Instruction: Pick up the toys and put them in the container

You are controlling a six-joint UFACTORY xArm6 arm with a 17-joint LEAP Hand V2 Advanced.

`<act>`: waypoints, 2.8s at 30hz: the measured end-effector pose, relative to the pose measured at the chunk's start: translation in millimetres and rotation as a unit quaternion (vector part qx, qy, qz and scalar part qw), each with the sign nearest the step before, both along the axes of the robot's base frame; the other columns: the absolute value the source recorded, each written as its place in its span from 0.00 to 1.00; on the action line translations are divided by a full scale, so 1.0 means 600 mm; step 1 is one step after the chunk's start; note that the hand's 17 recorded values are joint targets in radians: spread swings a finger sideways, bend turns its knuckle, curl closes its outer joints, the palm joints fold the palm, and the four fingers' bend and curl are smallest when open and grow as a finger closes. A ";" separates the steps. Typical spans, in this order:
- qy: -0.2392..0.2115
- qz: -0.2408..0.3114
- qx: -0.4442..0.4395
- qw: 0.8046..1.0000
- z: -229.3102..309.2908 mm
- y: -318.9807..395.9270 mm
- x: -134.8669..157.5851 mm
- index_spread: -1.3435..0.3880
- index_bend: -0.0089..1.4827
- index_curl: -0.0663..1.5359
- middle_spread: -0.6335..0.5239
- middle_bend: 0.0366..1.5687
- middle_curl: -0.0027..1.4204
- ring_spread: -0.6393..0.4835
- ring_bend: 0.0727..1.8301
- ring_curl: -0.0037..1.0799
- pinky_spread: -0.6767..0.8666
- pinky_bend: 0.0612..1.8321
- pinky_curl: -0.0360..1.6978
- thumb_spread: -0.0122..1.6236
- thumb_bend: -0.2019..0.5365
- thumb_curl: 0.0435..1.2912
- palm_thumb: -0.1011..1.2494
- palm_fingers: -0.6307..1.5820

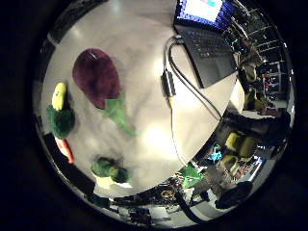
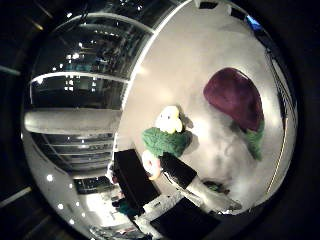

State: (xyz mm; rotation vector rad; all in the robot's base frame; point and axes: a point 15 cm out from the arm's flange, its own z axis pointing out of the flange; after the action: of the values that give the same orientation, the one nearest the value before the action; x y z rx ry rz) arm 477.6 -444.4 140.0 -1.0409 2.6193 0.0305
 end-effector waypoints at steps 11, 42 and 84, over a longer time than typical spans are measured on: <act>0.030 0.011 -0.007 0.999 -0.099 0.000 -0.001 0.72 0.11 0.20 0.76 0.14 0.23 0.81 0.17 0.24 0.73 0.24 0.20 0.63 0.24 0.21 0.48 0.31; 0.120 0.098 0.040 0.987 -0.075 0.101 -0.041 0.61 0.63 0.43 0.43 0.65 0.40 0.39 0.63 0.45 0.20 0.56 0.27 0.60 0.25 0.24 0.60 0.95; -0.084 0.445 -0.045 0.890 0.402 1.017 -0.039 0.65 0.78 0.44 0.45 0.82 0.40 0.42 0.76 0.49 0.27 0.64 0.43 0.62 0.24 0.28 0.65 0.85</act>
State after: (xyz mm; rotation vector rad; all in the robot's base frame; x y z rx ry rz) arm 454.5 165.5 381.0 -2.0726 1.7933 0.0254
